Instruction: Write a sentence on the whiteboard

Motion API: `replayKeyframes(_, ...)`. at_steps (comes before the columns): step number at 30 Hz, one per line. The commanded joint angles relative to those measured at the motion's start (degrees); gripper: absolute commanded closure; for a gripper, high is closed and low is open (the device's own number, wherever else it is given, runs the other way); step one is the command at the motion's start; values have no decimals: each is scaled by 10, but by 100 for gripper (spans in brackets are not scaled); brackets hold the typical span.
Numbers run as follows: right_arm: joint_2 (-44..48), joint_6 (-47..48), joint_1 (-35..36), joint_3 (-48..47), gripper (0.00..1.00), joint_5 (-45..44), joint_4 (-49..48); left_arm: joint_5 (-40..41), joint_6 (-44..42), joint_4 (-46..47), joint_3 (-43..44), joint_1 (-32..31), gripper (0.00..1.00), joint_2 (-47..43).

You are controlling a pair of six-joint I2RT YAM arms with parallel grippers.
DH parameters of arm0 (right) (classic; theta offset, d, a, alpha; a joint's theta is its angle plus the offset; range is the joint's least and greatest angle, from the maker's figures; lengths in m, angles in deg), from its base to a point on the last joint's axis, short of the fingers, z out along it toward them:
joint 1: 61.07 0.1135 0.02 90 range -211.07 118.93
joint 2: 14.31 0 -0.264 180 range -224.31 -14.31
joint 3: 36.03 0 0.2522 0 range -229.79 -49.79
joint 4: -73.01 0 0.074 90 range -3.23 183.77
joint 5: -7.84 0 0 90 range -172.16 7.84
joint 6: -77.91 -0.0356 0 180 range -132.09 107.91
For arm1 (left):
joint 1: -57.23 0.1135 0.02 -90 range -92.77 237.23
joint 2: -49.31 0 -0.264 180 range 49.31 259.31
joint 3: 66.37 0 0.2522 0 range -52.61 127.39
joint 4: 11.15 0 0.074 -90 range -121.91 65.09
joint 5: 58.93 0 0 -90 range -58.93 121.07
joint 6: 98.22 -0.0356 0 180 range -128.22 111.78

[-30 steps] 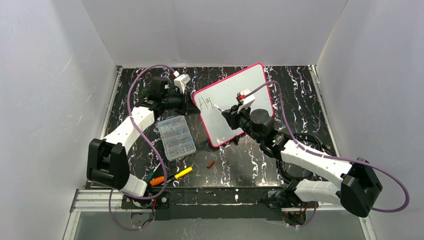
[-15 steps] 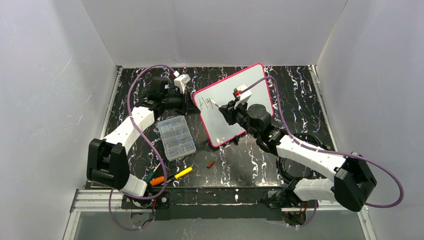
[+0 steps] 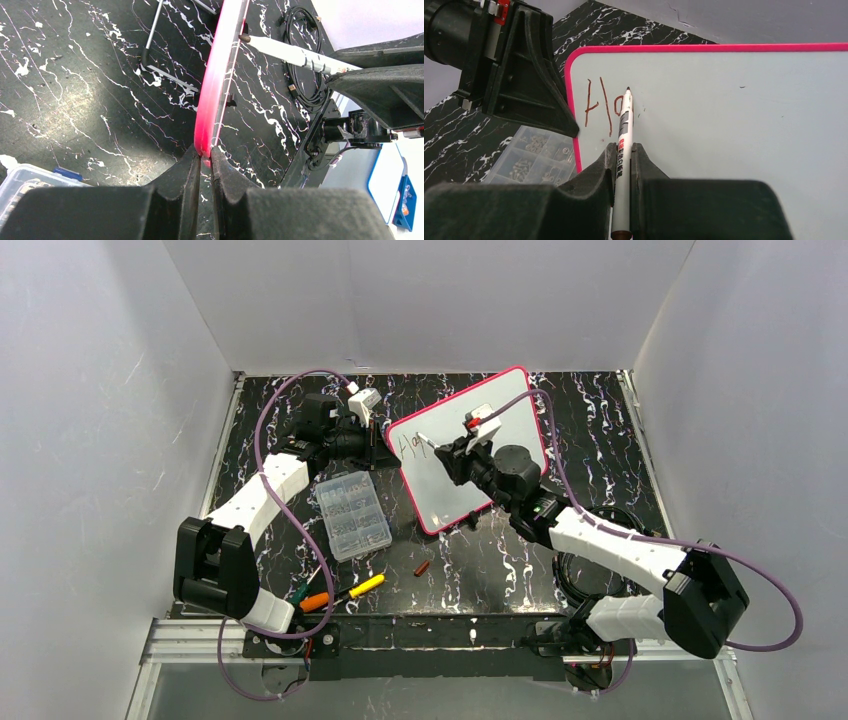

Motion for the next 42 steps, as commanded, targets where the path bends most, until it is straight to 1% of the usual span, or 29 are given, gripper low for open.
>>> replayKeyframes(1,-9,11,-2,-32,99,-10,-36,-11,-12,-24,9,-8,100,-21)
replayKeyframes(7,-9,9,-2,-25,99,-7,-30,-12,-12,-24,9,-8,100,-21)
replayKeyframes(14,-10,5,-2,-22,99,-43,-14,-12,-13,-24,9,-8,100,-21)
replayKeyframes(21,-5,4,-2,-17,99,-54,-1,-12,-13,-24,10,-8,100,-21)
replayKeyframes(42,14,-15,-1,23,99,-12,16,-13,-12,-24,9,-8,100,-20)
